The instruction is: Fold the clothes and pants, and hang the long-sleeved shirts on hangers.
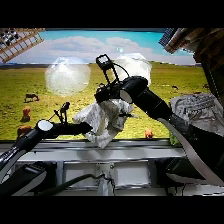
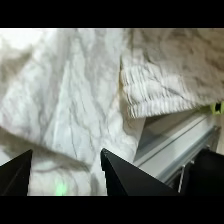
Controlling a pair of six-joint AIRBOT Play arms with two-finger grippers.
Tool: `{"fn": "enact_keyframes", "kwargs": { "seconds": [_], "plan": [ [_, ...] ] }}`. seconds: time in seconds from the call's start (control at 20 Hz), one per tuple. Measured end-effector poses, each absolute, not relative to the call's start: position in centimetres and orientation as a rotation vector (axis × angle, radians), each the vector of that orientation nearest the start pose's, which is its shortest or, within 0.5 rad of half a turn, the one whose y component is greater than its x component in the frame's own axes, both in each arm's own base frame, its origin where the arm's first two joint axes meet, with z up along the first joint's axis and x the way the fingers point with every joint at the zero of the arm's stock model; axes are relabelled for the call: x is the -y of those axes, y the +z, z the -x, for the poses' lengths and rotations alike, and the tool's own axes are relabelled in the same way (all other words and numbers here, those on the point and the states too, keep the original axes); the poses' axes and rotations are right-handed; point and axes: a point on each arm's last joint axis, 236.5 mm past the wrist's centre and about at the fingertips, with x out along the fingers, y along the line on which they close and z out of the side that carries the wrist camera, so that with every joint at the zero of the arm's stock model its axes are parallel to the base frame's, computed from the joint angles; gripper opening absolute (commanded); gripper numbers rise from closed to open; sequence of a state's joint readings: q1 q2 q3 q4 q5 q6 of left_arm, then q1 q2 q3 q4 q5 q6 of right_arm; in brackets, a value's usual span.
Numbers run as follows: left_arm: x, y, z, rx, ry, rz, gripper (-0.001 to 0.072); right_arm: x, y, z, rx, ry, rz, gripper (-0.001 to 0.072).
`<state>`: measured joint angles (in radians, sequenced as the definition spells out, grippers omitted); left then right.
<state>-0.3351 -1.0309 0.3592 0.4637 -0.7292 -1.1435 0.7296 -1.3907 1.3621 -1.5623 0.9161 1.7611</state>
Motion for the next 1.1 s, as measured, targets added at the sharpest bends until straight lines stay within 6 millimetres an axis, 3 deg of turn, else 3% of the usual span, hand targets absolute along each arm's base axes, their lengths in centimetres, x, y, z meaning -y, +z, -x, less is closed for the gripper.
{"fn": "enact_keyframes", "kwargs": {
  "seconds": [0.05, 0.15, 0.2, 0.35, 0.5, 0.6, 0.7, 0.8, 0.95, 1.1],
  "plan": [
    [22.8, -7.9, -22.3, -1.291, -0.562, 0.644, 0.0442, -32.4, 6.5, -35.9, -0.962, 0.588, 0.164, 0.0033],
    [23.3, -7.8, -23.7, -1.250, -0.558, 0.695, 0.0177, -32.8, 6.6, -35.9, -0.958, 0.596, 0.145, 0.0033],
    [23.6, -7.8, -24.5, -1.226, -0.557, 0.717, 0.0003, -33.0, 6.8, -35.8, -0.957, 0.602, 0.133, 0.0033],
    [24.2, -6.7, -27.4, -1.143, -0.563, 0.777, 0.0006, -33.3, 7.7, -35.7, -0.942, 0.616, 0.105, 0.0033],
    [24.0, -1.8, -30.9, -1.007, -0.630, 0.845, 0.0005, -32.6, 10.2, -36.1, -0.886, 0.615, 0.083, 0.0034],
    [22.5, 4.5, -33.7, -0.840, -0.687, 0.871, 0.0004, -31.5, 13.2, -36.9, -0.823, 0.603, 0.053, 0.0034],
    [19.5, 12.6, -36.1, -0.614, -0.715, 0.856, 0.0004, -30.2, 17.4, -37.6, -0.732, 0.595, 0.021, 0.0034],
    [16.4, 20.8, -36.8, -0.397, -0.725, 0.804, 0.0004, -29.1, 22.5, -37.8, -0.626, 0.595, -0.015, 0.0035],
    [12.6, 32.5, -35.1, -0.103, -0.725, 0.683, 0.0004, -27.8, 30.3, -36.5, -0.474, 0.619, -0.076, 0.0035],
    [11.5, 41.6, -31.3, 0.111, -0.740, 0.558, 0.0004, -26.1, 37.4, -33.6, -0.346, 0.654, -0.138, 0.0034]
  ]
}}
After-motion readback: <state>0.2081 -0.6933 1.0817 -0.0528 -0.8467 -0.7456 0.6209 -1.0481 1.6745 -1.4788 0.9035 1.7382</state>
